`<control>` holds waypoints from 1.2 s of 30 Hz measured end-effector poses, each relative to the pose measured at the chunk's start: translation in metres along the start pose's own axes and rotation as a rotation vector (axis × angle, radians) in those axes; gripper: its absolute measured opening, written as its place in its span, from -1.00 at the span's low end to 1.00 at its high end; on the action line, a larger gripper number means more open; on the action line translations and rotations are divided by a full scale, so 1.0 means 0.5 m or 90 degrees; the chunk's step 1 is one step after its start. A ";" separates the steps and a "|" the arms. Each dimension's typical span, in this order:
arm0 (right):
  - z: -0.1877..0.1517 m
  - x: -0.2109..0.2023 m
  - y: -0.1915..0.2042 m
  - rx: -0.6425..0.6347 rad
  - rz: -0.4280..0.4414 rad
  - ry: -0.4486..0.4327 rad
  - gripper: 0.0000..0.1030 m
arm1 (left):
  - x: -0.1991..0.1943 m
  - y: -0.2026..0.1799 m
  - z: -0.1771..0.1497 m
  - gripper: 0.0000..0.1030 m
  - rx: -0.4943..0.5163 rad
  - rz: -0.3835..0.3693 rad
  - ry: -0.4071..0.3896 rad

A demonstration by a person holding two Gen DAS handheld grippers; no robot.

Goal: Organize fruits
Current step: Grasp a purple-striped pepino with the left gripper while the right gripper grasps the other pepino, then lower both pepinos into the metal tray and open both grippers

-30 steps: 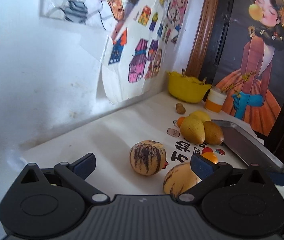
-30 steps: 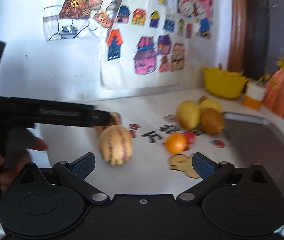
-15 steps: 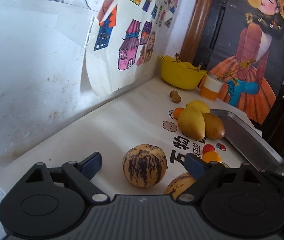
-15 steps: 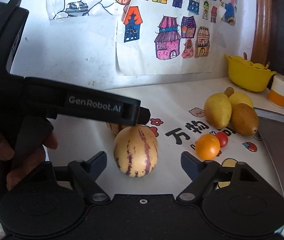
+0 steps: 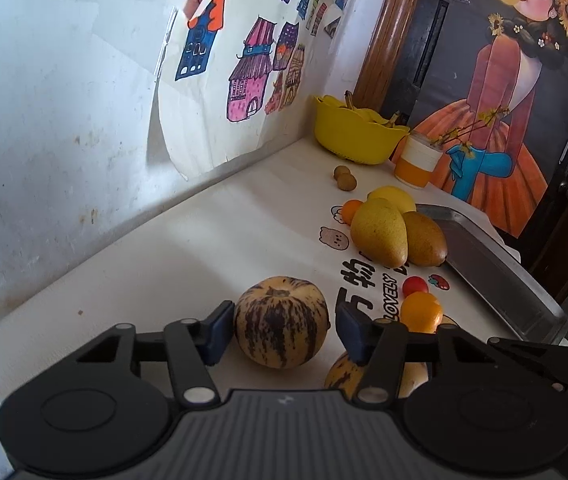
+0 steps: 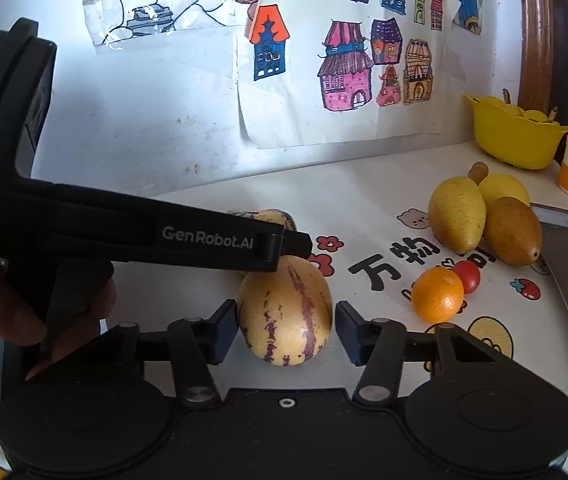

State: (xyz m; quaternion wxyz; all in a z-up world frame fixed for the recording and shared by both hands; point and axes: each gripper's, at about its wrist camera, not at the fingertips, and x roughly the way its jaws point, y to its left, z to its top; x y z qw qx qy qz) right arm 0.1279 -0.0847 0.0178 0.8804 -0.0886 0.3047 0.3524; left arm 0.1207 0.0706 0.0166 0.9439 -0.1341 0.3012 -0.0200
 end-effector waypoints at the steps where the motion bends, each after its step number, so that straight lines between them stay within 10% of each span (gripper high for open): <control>1: -0.001 0.000 0.000 -0.001 0.000 -0.001 0.02 | 0.000 0.000 0.000 0.12 -0.002 0.000 0.001; 16: -0.024 -0.087 -0.063 0.096 -0.008 -0.057 0.01 | -0.020 -0.056 0.020 0.03 0.017 0.021 0.012; 36: 0.046 -0.217 -0.439 0.112 -0.135 -0.137 0.01 | 0.110 -0.325 0.166 0.04 0.032 -0.108 -0.014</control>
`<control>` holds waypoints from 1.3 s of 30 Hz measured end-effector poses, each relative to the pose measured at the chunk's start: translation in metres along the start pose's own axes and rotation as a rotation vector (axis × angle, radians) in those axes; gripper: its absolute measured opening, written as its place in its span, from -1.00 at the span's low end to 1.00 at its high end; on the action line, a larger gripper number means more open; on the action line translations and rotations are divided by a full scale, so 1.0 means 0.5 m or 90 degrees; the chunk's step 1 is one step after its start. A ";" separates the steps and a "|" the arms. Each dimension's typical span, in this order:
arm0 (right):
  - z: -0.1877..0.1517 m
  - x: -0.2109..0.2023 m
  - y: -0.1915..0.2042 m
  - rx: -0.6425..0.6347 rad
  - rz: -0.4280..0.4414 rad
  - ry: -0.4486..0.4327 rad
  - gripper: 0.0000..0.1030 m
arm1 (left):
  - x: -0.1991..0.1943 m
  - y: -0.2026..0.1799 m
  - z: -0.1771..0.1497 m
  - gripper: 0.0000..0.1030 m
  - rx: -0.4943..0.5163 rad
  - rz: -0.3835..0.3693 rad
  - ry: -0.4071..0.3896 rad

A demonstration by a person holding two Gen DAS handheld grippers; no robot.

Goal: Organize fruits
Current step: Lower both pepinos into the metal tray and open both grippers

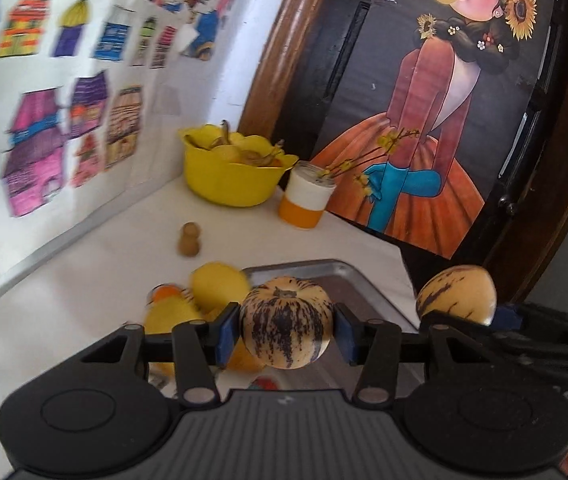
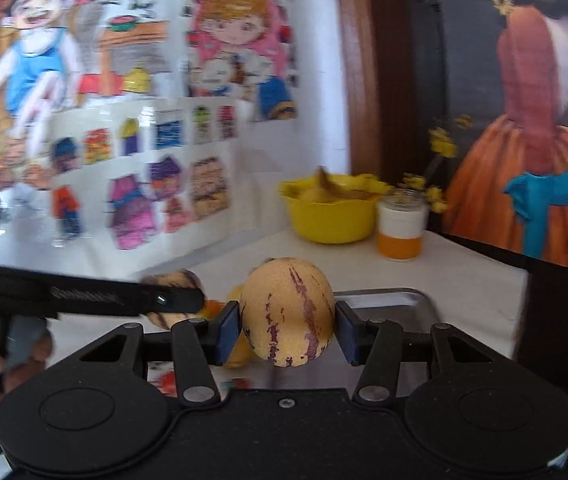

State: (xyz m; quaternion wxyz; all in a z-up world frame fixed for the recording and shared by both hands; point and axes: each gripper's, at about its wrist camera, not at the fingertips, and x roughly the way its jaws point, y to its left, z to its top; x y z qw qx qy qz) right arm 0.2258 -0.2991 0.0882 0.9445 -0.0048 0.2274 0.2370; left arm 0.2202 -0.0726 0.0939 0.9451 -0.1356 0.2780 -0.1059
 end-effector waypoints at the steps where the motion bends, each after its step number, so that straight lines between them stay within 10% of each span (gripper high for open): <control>1: -0.008 0.010 -0.013 0.001 -0.010 0.001 0.01 | 0.013 -0.009 0.004 0.04 0.002 -0.002 0.001; 18: -0.133 0.125 -0.079 -0.010 -0.025 0.083 0.01 | 0.236 -0.059 -0.021 0.04 0.023 -0.016 0.094; 39: -0.149 0.114 -0.065 -0.022 -0.042 0.061 0.18 | 0.253 -0.106 -0.054 0.21 0.129 0.018 0.088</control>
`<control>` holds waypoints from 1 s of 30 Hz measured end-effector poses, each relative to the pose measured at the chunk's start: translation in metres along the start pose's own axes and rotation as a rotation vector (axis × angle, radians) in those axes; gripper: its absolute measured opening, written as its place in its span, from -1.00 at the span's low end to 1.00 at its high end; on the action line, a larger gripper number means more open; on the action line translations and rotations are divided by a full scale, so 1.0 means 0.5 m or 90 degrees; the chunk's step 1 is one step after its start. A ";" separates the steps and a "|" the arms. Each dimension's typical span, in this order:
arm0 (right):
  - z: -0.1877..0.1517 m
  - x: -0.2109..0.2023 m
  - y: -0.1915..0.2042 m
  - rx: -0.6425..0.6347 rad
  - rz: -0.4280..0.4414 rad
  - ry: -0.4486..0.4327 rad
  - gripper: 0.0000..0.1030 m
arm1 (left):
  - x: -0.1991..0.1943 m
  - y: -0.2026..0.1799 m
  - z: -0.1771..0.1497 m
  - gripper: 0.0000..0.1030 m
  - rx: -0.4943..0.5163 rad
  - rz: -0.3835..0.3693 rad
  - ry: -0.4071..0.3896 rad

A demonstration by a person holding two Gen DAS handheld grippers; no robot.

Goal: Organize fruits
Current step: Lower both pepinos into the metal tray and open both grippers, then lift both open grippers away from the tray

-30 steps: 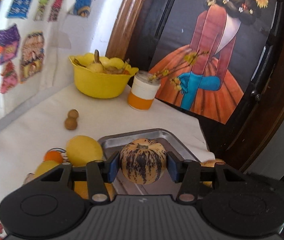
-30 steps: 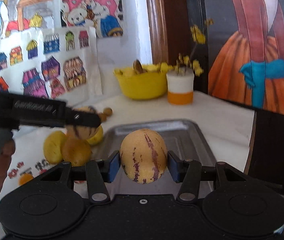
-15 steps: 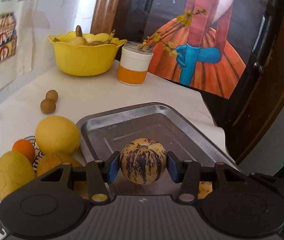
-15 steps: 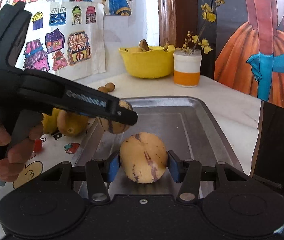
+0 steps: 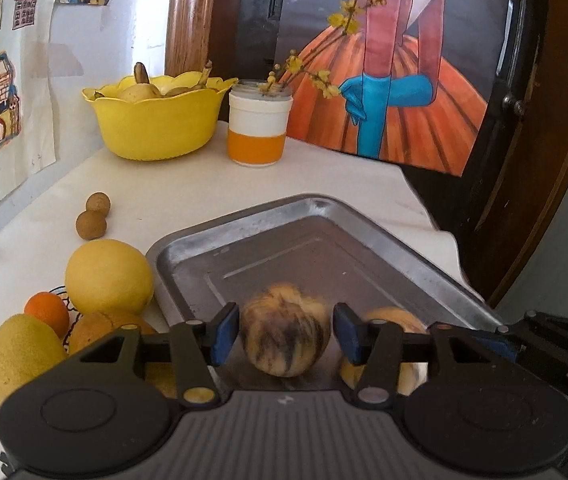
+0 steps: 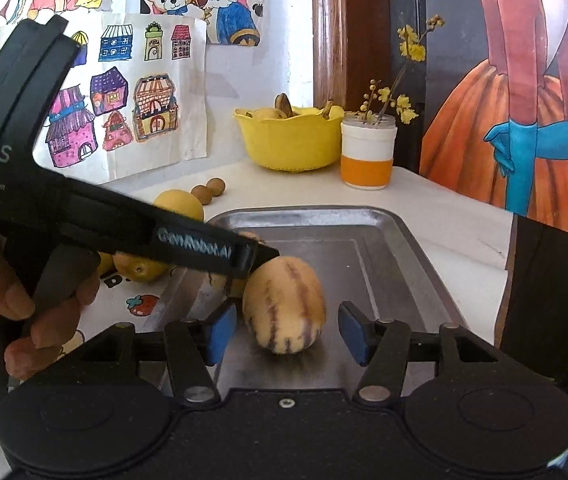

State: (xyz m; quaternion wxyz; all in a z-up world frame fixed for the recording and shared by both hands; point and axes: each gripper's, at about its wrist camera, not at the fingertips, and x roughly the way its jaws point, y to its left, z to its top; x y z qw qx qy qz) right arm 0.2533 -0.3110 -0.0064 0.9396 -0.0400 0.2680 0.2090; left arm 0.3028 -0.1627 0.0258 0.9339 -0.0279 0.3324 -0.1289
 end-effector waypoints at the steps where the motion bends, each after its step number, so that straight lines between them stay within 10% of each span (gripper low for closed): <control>1: 0.001 -0.002 0.001 0.001 -0.001 0.000 0.23 | -0.003 0.002 0.001 0.38 -0.007 -0.004 -0.006; 11: 0.015 -0.069 0.026 0.026 -0.014 -0.043 0.98 | -0.099 0.011 0.010 0.86 -0.032 -0.019 -0.088; 30: 0.064 -0.241 0.202 0.016 -0.011 -0.117 0.99 | -0.377 0.169 -0.067 0.99 -0.087 0.068 -0.208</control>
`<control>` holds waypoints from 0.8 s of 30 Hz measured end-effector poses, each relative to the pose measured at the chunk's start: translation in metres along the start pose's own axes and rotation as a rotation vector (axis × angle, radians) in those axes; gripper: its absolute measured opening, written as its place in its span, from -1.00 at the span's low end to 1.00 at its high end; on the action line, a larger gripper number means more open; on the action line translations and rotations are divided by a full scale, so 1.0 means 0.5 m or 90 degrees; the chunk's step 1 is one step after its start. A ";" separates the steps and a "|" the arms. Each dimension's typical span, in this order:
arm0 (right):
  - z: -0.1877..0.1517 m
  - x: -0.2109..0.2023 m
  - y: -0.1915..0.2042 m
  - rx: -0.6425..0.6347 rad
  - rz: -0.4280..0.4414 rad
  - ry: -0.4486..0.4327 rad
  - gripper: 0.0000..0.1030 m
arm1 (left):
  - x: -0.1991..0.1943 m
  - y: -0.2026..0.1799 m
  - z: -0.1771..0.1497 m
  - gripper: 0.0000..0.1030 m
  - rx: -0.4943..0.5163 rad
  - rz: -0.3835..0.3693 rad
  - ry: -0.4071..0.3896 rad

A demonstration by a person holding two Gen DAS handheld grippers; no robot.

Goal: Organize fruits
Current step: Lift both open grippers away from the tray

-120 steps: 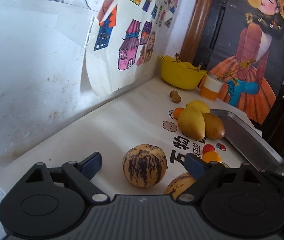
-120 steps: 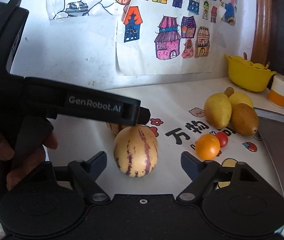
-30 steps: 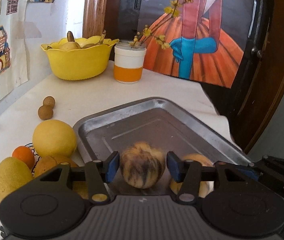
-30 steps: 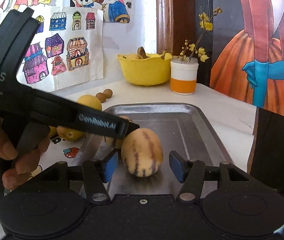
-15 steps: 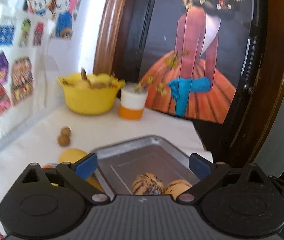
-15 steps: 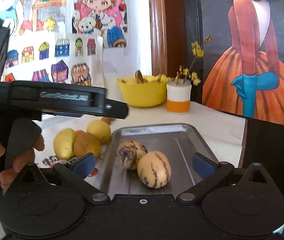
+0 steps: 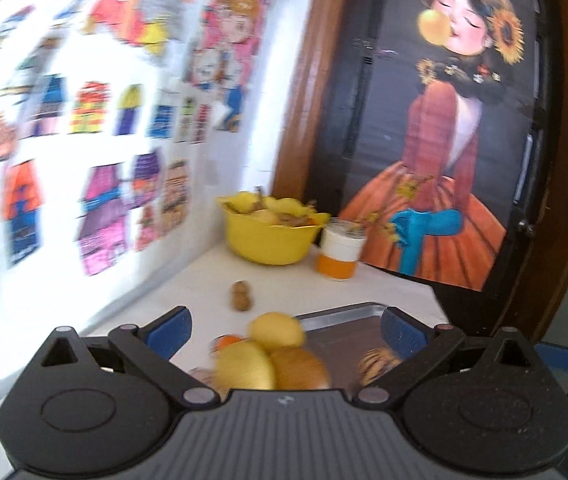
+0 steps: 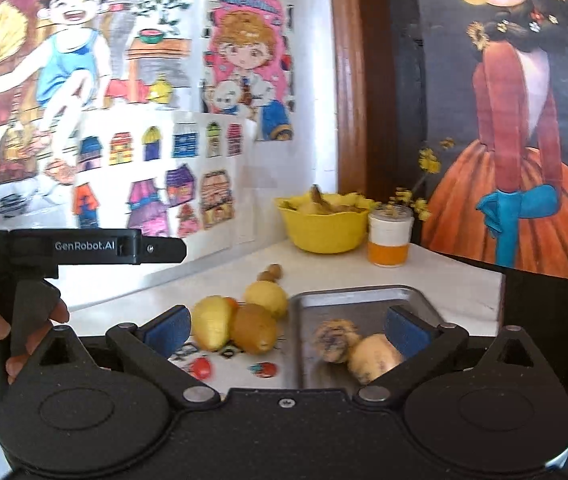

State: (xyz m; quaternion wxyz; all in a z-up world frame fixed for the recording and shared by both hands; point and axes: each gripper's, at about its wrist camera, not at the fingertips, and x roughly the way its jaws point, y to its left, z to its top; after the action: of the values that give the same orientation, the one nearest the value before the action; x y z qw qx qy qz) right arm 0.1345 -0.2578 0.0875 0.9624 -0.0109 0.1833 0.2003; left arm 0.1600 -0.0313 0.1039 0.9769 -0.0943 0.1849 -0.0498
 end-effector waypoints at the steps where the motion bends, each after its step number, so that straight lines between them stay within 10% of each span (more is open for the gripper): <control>1: -0.001 -0.002 0.013 -0.002 0.005 0.002 0.99 | -0.011 0.017 -0.004 0.99 -0.006 0.007 0.001; 15: -0.100 0.049 0.177 -0.011 0.018 0.115 0.99 | -0.070 0.184 -0.082 0.99 -0.049 0.028 0.090; 24: -0.123 0.067 0.148 -0.015 -0.005 0.153 0.99 | -0.040 0.198 -0.141 0.99 -0.035 -0.002 0.134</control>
State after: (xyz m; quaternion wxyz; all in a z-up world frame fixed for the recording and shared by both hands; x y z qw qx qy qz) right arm 0.1128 -0.1826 0.0220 0.9340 -0.0470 0.2949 0.1961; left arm 0.1215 0.0563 0.0267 0.9491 -0.1158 0.2877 -0.0554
